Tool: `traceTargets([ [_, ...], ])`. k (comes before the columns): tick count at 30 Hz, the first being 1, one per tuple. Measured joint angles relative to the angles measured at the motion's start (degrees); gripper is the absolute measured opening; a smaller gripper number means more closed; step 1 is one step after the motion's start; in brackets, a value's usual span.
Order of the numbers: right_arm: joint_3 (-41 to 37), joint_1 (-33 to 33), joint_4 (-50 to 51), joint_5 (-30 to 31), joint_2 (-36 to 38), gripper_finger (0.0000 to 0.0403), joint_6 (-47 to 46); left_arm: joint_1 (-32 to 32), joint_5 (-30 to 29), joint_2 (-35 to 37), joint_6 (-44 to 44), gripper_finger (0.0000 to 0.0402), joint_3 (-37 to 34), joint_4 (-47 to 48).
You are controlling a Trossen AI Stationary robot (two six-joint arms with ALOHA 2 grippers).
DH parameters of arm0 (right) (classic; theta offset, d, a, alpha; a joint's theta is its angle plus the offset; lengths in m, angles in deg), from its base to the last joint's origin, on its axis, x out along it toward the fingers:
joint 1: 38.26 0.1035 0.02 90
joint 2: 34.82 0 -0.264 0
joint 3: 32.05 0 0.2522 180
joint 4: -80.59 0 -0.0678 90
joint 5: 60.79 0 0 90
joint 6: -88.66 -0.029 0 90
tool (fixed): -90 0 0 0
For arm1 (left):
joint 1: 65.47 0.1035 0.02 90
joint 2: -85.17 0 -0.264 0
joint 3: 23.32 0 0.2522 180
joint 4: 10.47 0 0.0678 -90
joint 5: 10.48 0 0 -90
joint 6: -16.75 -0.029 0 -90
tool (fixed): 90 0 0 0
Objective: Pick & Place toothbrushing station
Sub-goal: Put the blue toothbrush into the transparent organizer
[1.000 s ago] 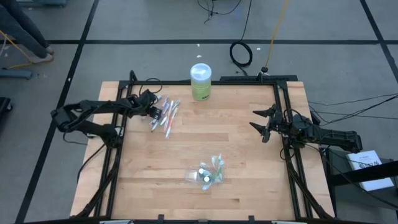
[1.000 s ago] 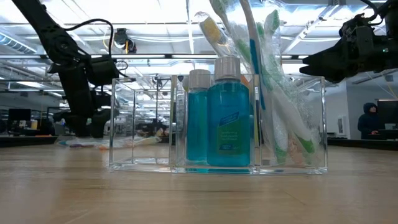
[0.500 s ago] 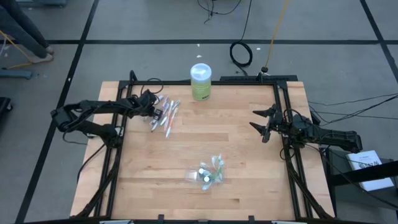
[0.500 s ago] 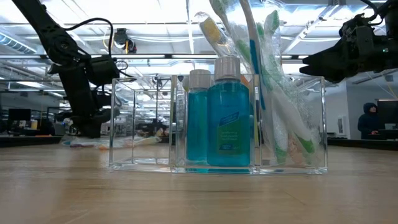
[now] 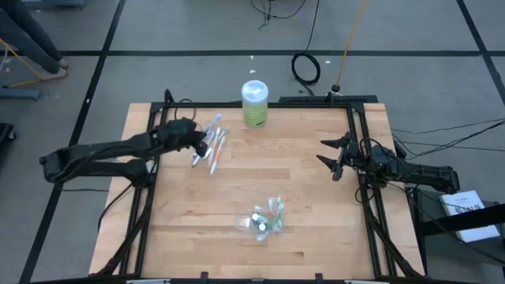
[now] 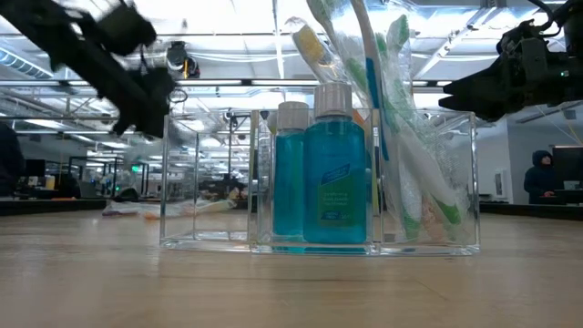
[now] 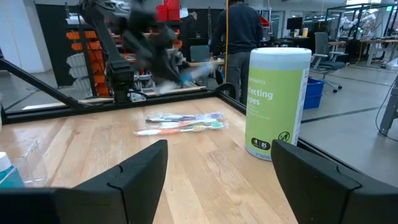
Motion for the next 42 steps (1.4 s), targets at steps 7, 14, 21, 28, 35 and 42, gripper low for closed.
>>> traceTargets([
  [7, 0.0, -0.02, -0.01, 0.0, 0.0, 0.0279, 0.02, -19.06, -1.57, 11.71, -3.6, 0.0009, -5.84, -16.07],
  [14, 0.0, -0.02, 0.0, -0.02, 0.0, 0.0279, 0.0, -36.85, -3.57, 11.27, -5.22, 0.0006, -20.98, -53.0],
  [21, 0.0, -0.02, -0.02, -0.02, 0.02, 0.0279, 0.0, -48.65, -12.73, 3.01, -5.29, 0.0007, -23.2, -64.5],
  [28, -0.11, -0.02, -1.17, 0.02, 0.0, 0.0279, 0.0, -53.0, -11.0, -9.91, -7.21, 0.0009, -15.46, -65.27],
  [35, -0.22, -0.02, -2.34, 0.04, 0.0, 0.0279, 0.0, -53.78, -9.0, -24.62, -8.58, 0.0005, -6.39, -65.76],
  [42, -0.22, -0.02, -2.34, 0.04, 0.0, 0.0279, 0.0, -53.76, -6.3, -39.91, -9.84, 0.0005, -2.25, -82.61],
])
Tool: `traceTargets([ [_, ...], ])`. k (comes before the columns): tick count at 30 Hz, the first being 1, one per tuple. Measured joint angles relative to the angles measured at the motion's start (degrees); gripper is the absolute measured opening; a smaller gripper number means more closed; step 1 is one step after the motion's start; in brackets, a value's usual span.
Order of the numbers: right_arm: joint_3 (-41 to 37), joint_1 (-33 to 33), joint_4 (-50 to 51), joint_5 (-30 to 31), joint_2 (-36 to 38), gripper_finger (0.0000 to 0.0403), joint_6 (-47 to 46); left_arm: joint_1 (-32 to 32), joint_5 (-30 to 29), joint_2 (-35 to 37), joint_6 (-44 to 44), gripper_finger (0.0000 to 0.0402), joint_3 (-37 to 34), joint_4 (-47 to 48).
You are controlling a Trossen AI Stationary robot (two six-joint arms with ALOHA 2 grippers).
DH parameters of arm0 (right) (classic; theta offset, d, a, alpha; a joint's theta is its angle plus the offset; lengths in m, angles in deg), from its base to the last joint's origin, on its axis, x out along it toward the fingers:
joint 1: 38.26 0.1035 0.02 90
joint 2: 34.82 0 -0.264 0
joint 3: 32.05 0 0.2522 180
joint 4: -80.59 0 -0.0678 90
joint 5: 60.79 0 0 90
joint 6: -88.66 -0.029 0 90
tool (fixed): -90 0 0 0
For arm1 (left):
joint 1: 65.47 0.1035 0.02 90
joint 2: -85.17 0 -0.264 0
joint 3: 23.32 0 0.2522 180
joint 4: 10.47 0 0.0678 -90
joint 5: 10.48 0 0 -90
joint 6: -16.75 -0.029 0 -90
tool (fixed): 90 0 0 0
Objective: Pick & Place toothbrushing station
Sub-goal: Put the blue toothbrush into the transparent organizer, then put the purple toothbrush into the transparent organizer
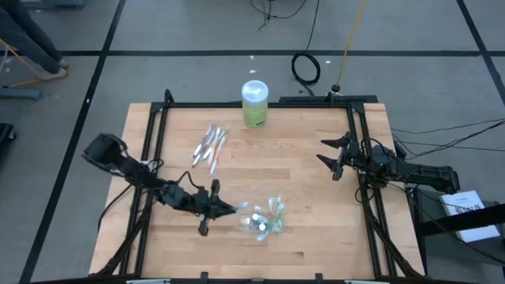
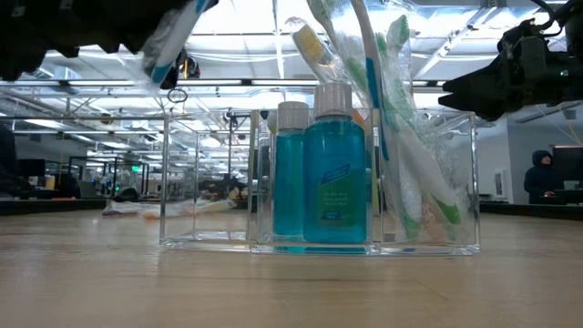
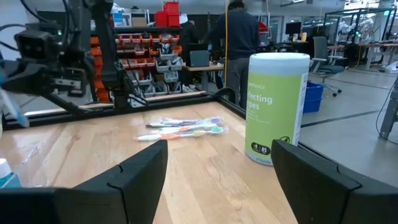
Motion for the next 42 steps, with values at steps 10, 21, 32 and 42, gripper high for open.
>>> traceTargets([
  [10, 0.07, 0.02, -0.17, 0.0, 0.0, 0.0279, 0.02, 1.5, 0.7, -17.02, 1.92, 0.0005, 5.81, -13.47],
  [21, 0.15, 0.0, -0.2, -0.02, 0.0, 0.0279, 0.0, 3.14, 1.76, -23.45, 4.86, 0.0013, 10.4, -12.87],
  [32, 0.15, 0.01, -0.22, -0.02, 0.0, 0.0279, 0.01, 3.22, -0.67, -23.43, 3.9, 0.0113, 10.4, -10.27],
  [42, 0.17, 0.0, -0.22, -0.02, 0.0, 0.0279, 0.01, 3.19, -0.15, -23.3, 0.68, 0.0176, 10.38, -12.68],
])
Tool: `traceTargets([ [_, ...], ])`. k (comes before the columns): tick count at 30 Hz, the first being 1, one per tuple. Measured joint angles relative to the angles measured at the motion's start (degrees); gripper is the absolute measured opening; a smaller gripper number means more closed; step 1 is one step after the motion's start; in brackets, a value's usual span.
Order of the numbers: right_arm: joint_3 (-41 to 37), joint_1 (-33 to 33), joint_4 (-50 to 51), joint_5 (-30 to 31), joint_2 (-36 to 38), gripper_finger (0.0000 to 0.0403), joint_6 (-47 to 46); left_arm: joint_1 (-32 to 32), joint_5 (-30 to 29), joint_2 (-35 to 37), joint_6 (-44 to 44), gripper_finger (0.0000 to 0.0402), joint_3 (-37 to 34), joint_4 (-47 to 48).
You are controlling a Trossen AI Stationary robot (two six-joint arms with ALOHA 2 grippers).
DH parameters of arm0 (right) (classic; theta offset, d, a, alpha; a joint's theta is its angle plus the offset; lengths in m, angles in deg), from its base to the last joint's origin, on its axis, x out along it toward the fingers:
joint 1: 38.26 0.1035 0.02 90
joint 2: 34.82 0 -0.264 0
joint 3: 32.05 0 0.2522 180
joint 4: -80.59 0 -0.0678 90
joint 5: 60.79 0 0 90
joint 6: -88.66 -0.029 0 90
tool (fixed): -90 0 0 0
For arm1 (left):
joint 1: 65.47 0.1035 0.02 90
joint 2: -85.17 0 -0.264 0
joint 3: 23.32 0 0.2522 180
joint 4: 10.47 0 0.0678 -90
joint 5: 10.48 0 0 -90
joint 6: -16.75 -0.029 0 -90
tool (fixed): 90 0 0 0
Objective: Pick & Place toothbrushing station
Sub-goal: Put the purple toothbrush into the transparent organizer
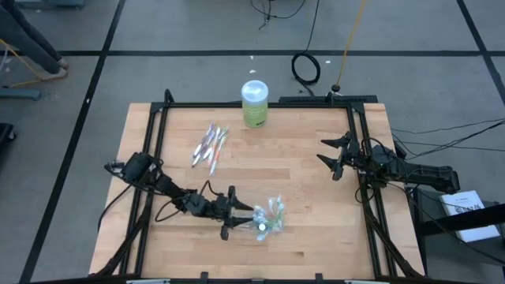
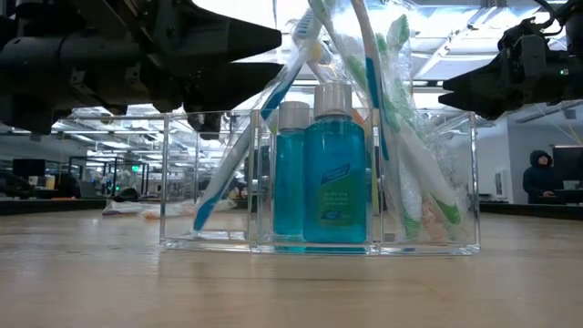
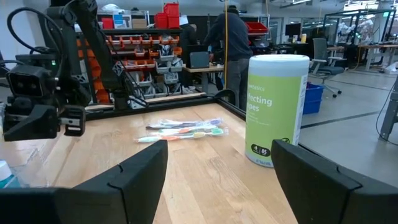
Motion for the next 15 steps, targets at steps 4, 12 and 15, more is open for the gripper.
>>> traceTargets([
  [4, 0.0, 0.0, 0.0, 0.0, 0.0, 0.0279, -0.01, 0.17, 0.04, 1.35, -2.17, 0.0186, -0.04, -0.09],
  [12, 0.04, 0.0, 0.0, -0.01, 0.0, 0.0279, 0.0, 0.66, -2.14, 14.2, -10.26, 0.0189, -2.85, 6.73],
  [15, 0.07, 0.0, -0.02, 0.0, 0.02, 0.0279, 0.01, 0.65, -5.57, 22.53, -12.87, 0.0189, -5.45, 13.18],
])
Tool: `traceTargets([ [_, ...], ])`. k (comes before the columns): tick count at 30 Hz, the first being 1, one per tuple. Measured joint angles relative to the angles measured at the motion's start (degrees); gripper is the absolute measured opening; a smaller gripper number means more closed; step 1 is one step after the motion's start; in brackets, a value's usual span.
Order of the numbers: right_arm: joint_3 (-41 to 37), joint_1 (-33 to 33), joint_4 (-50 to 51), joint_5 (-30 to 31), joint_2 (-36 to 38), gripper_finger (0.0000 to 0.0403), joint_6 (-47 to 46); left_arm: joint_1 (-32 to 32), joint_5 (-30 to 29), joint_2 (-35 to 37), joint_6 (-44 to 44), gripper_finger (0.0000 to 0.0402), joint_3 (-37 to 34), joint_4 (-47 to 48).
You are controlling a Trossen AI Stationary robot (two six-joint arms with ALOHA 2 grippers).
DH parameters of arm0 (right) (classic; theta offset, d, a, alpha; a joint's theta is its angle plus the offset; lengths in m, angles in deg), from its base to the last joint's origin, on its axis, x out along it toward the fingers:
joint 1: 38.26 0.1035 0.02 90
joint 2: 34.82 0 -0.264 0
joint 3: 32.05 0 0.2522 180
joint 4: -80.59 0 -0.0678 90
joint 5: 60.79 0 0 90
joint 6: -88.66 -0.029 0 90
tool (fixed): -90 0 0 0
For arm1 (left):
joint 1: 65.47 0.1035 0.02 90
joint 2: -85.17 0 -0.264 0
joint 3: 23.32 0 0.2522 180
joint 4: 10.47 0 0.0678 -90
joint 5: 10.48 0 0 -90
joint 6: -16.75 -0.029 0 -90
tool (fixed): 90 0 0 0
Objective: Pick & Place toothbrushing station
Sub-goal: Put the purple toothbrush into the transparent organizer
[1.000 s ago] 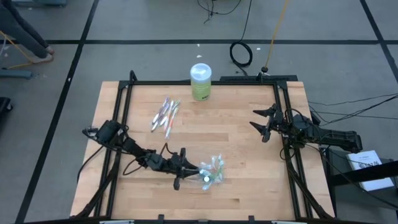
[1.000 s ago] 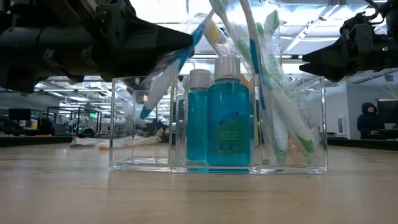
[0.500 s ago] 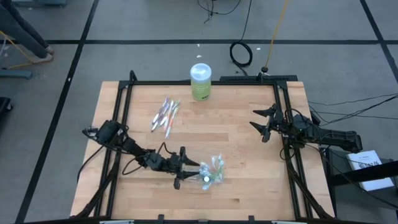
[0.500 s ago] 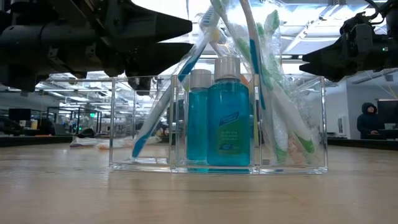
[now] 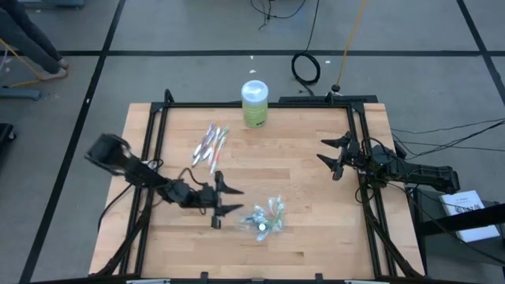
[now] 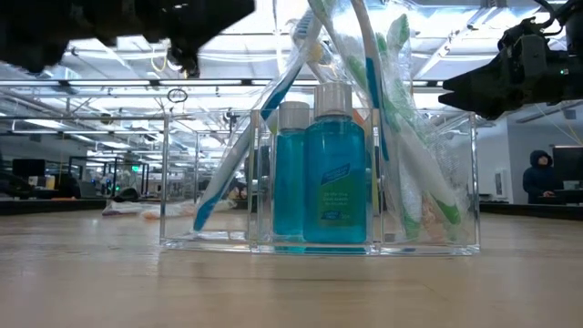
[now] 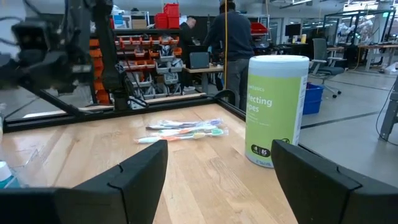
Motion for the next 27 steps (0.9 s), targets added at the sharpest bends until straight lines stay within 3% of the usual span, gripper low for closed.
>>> traceTargets([
  [3, 0.0, 0.01, 0.01, -0.01, 0.0, 0.0279, -0.02, 0.08, -6.41, 8.79, -2.78, 0.0189, -3.1, 8.61],
  [5, 0.0, 0.0, 0.02, -0.02, -0.02, 0.0279, -0.02, 0.5, -14.23, 14.12, -2.96, 0.0189, -4.86, 14.46],
  [8, 0.0, 0.02, 0.0, -0.02, 0.0, 0.0279, 0.0, 3.14, -26.51, 21.39, 2.24, 0.0189, -5.76, 26.1],
  [10, 0.0, 0.0, 0.02, 0.0, 0.0, 0.0279, 0.0, 6.3, -28.95, 26.35, 6.72, 0.0189, -5.37, 36.59],
  [14, 0.0, 0.02, 0.01, -0.01, 0.0, 0.0279, -0.01, 16.17, -25.18, 32.71, 14.94, 0.0189, -2.72, 59.1],
  [17, 0.0, 0.0, 0.02, 0.0, -0.01, 0.0279, -0.01, 26.08, -19.83, 33.61, 20.58, 0.0189, -0.95, 70.88],
  [22, 0.0, 0.0, 0.0, -0.02, 0.0, 0.0279, -0.02, 43.66, -2.6, 30.75, 24.53, 0.0189, -0.76, 73.66],
  [27, 0.0, 0.0, 0.02, -0.02, 0.0, 0.0279, -0.02, 54.82, 1.66, 25.68, 23.54, 0.0189, -0.76, 72.46],
])
